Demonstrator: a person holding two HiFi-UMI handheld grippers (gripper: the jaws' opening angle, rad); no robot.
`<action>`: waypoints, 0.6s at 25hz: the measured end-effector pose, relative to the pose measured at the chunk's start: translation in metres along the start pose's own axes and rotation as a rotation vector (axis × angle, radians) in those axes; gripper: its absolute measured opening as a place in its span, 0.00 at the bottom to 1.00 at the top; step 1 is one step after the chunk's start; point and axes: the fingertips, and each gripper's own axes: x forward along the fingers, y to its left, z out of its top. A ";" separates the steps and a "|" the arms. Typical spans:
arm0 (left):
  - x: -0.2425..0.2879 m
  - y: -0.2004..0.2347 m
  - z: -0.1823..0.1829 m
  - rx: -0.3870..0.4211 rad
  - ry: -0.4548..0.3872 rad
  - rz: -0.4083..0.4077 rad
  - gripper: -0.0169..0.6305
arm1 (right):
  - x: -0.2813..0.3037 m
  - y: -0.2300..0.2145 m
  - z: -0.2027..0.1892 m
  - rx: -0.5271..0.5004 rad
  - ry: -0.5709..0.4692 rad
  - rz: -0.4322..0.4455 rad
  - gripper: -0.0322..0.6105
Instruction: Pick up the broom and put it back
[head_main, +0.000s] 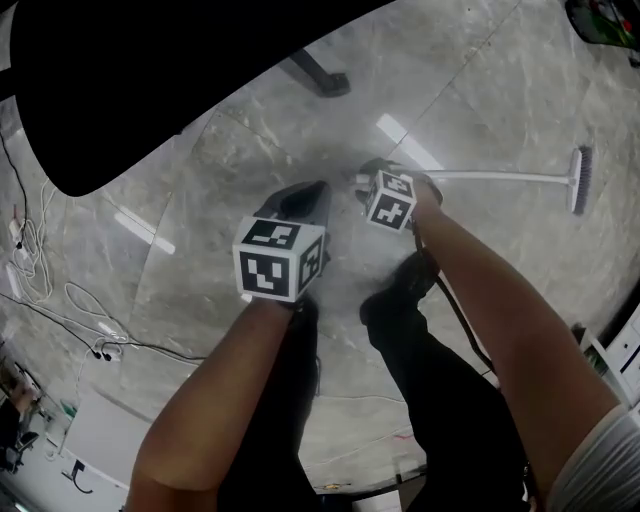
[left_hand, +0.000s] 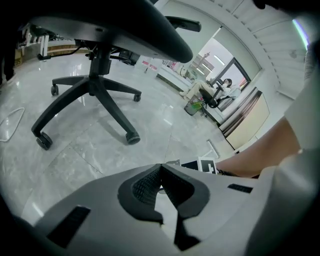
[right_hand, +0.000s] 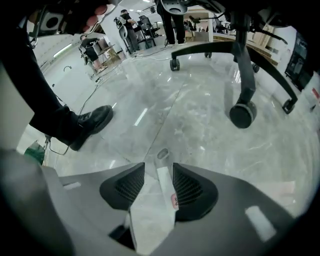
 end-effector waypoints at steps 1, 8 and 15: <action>0.009 0.006 -0.004 0.000 0.002 -0.001 0.04 | 0.010 0.000 -0.003 -0.014 0.018 0.004 0.28; 0.037 0.033 -0.026 -0.019 0.002 -0.008 0.04 | 0.058 -0.009 -0.014 -0.186 0.117 -0.104 0.28; 0.023 0.034 -0.023 -0.042 -0.011 0.003 0.04 | 0.045 0.001 -0.005 -0.281 0.102 -0.127 0.18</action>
